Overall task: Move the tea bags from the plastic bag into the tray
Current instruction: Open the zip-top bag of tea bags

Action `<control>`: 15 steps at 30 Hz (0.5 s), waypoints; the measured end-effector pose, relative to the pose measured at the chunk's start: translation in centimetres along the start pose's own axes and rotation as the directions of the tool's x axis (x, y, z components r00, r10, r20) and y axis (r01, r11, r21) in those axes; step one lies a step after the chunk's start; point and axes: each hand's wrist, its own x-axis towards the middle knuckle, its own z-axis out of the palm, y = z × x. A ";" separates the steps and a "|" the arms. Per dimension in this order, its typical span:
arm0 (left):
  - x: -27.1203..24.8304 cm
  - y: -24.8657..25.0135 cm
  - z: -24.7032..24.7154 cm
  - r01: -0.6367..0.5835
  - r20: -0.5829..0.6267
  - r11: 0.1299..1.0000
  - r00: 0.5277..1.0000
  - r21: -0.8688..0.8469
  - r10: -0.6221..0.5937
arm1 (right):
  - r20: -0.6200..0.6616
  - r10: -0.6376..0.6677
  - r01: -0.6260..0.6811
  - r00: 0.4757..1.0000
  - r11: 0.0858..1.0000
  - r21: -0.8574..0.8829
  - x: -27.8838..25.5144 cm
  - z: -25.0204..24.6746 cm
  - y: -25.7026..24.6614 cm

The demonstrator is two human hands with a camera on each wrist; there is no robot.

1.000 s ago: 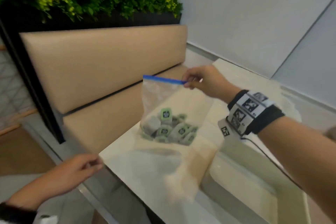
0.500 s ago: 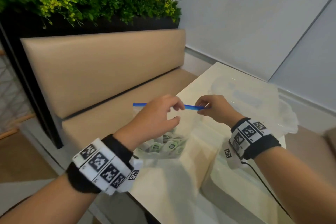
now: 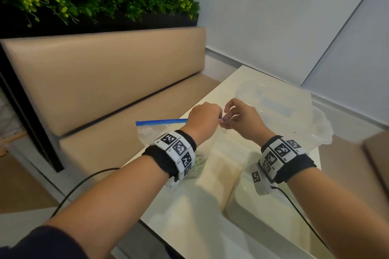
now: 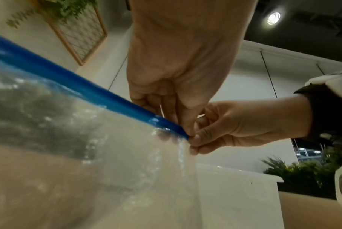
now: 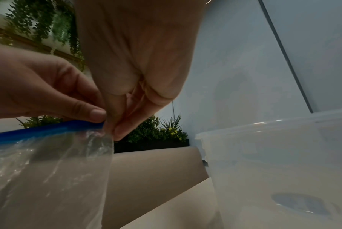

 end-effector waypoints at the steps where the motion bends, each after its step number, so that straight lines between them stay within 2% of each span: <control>1: 0.0 0.0 0.0 -0.019 -0.006 1.000 1.000 0.020 0.019 | 0.001 -0.023 0.023 1.000 0.999 -0.027 0.0 -0.1 0.0; 6: -1.0 -0.9 -1.4 -0.041 -0.052 0.992 0.998 0.119 0.047 | 0.046 -0.085 0.089 0.995 0.991 -0.103 0.3 -0.7 0.3; 12: -4.8 -6.7 -4.9 0.077 -0.020 0.996 0.997 0.047 -0.076 | 0.048 -0.072 0.081 0.996 0.974 -0.212 0.6 -2.5 1.8; 15: -7.5 -9.2 -7.0 0.168 0.012 0.985 0.986 -0.043 -0.168 | 0.052 -0.068 0.079 0.996 0.965 -0.252 0.5 -3.0 2.2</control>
